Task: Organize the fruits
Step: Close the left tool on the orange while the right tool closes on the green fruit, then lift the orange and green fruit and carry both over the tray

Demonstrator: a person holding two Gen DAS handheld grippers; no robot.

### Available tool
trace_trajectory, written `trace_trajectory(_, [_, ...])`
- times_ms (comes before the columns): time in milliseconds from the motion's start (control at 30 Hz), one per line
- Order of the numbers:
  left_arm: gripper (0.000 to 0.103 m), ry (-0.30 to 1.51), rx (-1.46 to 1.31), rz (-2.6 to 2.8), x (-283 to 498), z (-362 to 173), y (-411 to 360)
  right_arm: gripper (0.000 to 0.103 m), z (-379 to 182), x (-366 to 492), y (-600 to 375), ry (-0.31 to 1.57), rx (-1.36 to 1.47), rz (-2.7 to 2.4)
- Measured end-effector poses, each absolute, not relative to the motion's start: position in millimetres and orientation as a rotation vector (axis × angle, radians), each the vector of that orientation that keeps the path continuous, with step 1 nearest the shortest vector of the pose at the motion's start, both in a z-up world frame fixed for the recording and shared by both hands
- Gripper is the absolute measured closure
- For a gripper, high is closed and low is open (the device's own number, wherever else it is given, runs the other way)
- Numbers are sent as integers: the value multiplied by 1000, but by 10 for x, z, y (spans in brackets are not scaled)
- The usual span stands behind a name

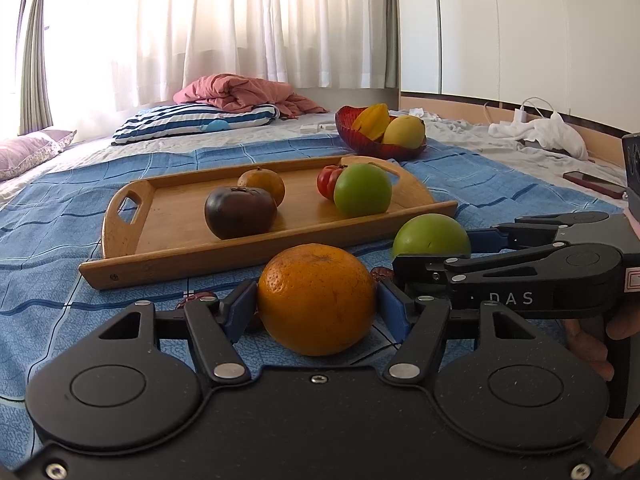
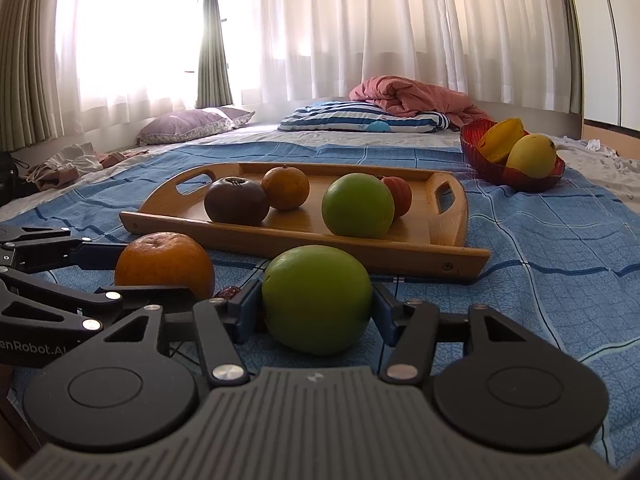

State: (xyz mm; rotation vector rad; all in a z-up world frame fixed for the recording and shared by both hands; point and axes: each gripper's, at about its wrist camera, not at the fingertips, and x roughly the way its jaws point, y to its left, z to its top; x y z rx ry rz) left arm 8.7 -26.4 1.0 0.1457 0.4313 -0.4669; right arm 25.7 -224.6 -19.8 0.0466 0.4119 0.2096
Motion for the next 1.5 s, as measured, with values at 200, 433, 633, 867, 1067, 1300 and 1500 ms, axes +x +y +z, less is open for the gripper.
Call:
trace_trajectory(200, [40, 437, 130, -447, 102, 67, -260, 42, -157, 260, -2210, 421, 35, 184])
trace_trajectory(433, [40, 408, 106, -421, 146, 165, -180, 42, -114, 252, -2232, 410, 69, 158])
trace_trajectory(633, [40, 380, 77, -393, 265, 366, -119, 42, 14, 311, -2262, 387, 110, 158])
trace_trajectory(867, [41, 356, 35, -367, 555, 632, -48, 42, 290, 543, -2309, 362, 159, 146])
trace_trajectory(1067, [41, 353, -12, -373, 933, 829, -61, 42, 525, 829, -2337, 353, 144, 116])
trace_trajectory(1300, [41, 356, -15, -375, 1388, 955, -186, 42, 639, 1306, -2474, 374, 179, 82])
trace_trajectory(1500, [41, 406, -52, -362, 1882, 936, -277, 42, 593, 1735, -2620, 389, 212, 75])
